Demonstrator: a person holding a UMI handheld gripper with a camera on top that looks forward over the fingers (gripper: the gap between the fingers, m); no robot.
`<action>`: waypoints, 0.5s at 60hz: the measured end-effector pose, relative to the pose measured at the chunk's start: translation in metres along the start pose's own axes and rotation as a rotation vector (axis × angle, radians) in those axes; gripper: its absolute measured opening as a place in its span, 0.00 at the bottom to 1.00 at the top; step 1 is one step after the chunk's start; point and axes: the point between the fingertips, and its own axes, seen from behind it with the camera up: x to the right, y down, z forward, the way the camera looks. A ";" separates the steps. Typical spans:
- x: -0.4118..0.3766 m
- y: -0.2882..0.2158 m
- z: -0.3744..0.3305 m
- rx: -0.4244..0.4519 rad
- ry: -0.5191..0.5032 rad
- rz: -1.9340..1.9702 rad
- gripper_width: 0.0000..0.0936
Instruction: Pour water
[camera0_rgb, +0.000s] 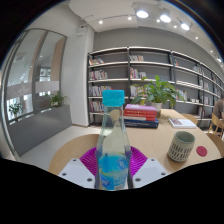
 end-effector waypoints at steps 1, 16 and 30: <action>0.001 0.000 0.000 0.000 -0.002 0.002 0.40; 0.009 -0.021 0.010 -0.003 -0.045 0.229 0.37; 0.058 -0.079 0.030 0.017 -0.051 0.793 0.38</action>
